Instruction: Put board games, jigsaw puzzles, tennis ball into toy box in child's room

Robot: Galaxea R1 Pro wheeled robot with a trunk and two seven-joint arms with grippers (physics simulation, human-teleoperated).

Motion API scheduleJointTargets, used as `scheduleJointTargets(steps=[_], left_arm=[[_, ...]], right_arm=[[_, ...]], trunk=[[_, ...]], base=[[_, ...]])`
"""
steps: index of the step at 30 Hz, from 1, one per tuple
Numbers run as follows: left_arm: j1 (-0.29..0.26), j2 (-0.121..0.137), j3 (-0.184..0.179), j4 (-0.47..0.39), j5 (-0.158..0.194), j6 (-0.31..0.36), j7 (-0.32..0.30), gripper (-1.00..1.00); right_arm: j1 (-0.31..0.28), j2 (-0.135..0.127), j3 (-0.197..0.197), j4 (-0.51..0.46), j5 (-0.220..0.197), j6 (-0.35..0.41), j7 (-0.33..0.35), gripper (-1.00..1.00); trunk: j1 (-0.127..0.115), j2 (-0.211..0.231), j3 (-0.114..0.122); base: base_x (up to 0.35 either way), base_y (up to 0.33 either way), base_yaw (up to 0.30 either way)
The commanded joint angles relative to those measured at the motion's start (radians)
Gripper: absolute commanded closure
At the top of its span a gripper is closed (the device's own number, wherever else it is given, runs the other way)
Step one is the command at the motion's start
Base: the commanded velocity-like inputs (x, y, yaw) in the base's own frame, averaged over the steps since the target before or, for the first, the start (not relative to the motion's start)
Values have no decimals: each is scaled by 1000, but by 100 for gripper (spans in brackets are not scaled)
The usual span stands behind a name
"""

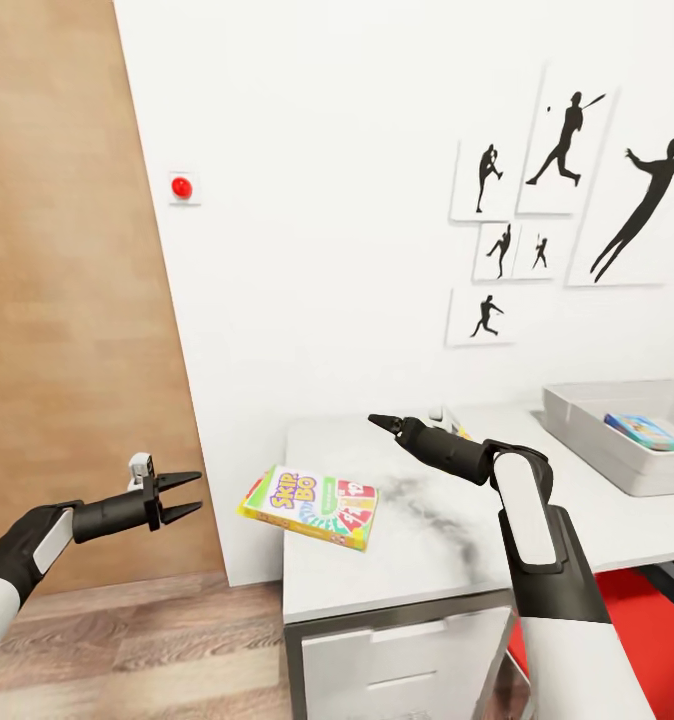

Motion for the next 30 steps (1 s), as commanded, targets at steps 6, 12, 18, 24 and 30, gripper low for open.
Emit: scheduleJointTargets(steps=[6,12,18,24,30], left_arm=[[-1,0,1,0,1,8,-3,-100],[-1,0,1,-1,1,8,-3,-100],[-1,0,2,-1,-1,9,-2,-100],[-1,0,2,-1,-1,9,-2,-100],[-1,3,3,-1,-1,9,-3,-100]], right_arm=[[-1,1,-3,0,5,6,5,-100],[-1,1,-3,0,5,6,6,-100],[-1,1,-3,-2,5,6,5,-100],[-1,1,-3,-2,5,6,6,-100],[0,0,-3,-3,5,6,6,-100]], trunk=[[0,-1,-1],[0,-1,-1],[0,-1,-1],[15,-29,-14],[38,-71,-32]], base=[[-95,-36,0],[-12,-5,0],[-1,-1,0],[0,0,0],[0,0,0]])
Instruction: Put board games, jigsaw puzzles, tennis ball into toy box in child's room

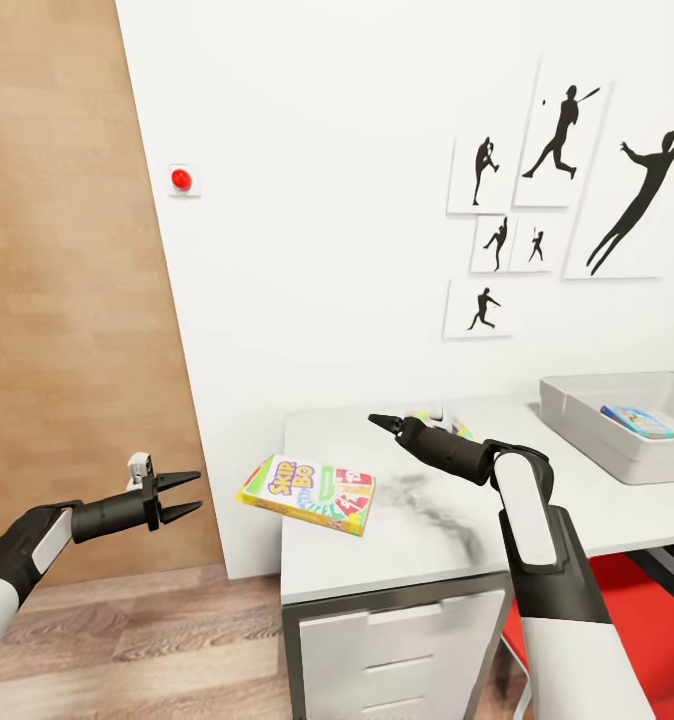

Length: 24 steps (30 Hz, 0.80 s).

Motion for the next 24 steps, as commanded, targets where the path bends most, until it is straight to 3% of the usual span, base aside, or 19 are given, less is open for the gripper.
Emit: scheduleJointTargets(steps=[1,18,24], left_arm=[[-1,0,1,0,0,9,-3,-100],[-1,-2,0,0,1,8,-2,-100],[-1,-2,0,0,1,7,-2,-100]], right_arm=[[-1,1,-3,-1,5,6,6,-100],[0,0,-4,-2,5,9,7,-100],[0,0,-4,-2,5,9,8,-100]], trunk=[[4,-8,-4],[69,-127,-58],[69,-127,-58]], base=[[0,0,0],[0,0,0],[0,0,0]])
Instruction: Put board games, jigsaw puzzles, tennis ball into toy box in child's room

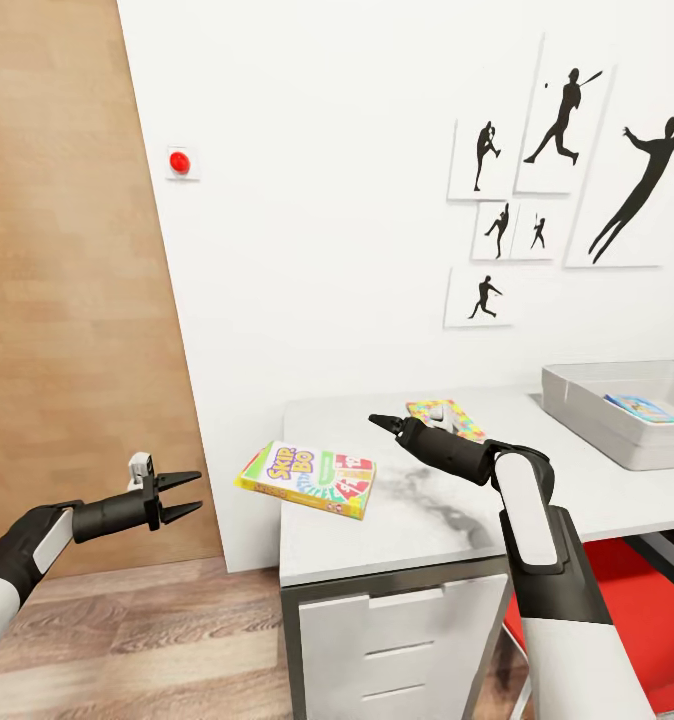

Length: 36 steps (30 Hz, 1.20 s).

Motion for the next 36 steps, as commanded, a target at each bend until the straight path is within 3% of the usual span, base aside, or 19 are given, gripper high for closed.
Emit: scheduleJointTargets(steps=[1,12,36], left_arm=[[-1,0,1,0,0,9,-3,-100],[-1,-1,1,0,-1,8,4,-100],[-1,-1,0,0,-1,7,6,-100]], right_arm=[[-1,1,-3,0,5,6,6,-100],[-1,1,-1,-4,5,5,6,-100],[-1,1,-2,-3,5,7,6,-100]], trunk=[[0,-1,-1],[0,-1,-1],[0,-1,-1]], base=[[0,0,0],[111,0,0],[4,-62,0]])
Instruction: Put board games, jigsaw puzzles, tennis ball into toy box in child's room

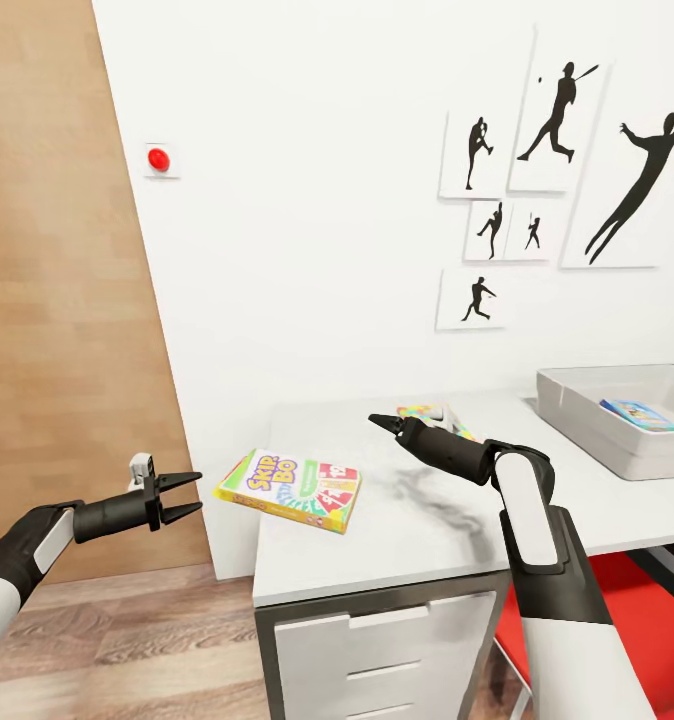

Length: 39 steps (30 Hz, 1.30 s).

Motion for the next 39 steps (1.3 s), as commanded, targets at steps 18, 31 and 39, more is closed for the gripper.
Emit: scheduleJointTargets(steps=[18,31,39], left_arm=[[-1,0,1,0,0,8,-1,-100],[-1,0,0,0,0,5,-1,-100],[-1,0,1,0,0,-34,-5,-100]], right_arm=[[2,1,-3,-1,5,6,6,-100],[4,1,-2,-1,5,6,6,-100],[4,1,-2,0,5,6,6,-100]], trunk=[[0,-1,-1],[0,-1,-1],[0,-1,-1]], base=[[0,-61,0],[-38,-76,0],[-11,-26,0]])
